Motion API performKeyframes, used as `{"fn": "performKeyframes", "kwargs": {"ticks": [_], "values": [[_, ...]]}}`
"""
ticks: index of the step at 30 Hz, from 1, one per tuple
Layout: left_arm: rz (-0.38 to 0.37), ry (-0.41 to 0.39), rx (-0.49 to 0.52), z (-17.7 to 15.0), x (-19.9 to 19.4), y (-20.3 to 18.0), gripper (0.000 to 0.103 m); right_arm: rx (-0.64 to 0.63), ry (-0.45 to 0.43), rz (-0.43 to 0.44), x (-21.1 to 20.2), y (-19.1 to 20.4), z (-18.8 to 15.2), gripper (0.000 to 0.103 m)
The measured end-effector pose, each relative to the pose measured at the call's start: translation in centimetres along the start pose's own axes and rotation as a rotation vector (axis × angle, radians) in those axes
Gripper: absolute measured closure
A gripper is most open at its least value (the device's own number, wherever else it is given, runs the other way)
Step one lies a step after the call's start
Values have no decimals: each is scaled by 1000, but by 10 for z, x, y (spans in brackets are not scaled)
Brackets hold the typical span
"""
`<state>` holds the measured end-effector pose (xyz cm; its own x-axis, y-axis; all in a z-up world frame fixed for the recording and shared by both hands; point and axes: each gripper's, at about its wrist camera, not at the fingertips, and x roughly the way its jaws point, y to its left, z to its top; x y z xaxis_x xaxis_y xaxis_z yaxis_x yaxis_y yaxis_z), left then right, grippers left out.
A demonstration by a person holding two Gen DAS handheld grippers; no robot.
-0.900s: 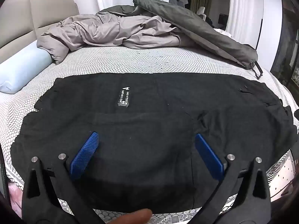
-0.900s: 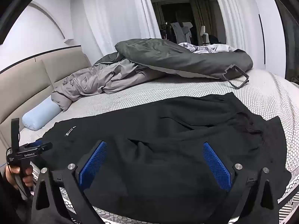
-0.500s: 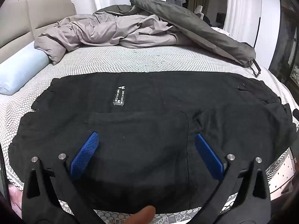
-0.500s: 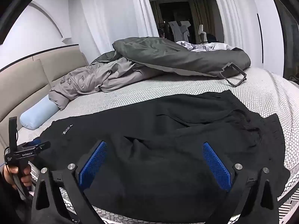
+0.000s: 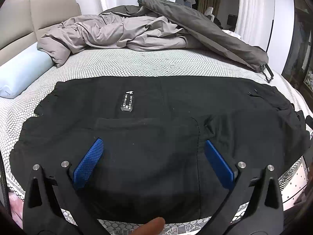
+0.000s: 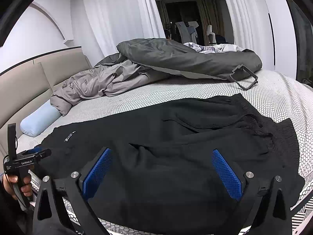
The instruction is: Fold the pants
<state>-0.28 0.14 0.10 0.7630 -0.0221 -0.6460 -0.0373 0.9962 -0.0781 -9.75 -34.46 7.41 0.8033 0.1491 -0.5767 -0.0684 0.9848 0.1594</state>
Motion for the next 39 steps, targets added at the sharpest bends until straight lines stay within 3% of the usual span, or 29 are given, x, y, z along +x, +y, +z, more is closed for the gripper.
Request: {"fn": "performKeyframes", "kwargs": {"ticks": [39], "values": [[0, -4, -3, 2, -2, 2, 1, 12, 6, -5, 3, -4, -1, 0]]}}
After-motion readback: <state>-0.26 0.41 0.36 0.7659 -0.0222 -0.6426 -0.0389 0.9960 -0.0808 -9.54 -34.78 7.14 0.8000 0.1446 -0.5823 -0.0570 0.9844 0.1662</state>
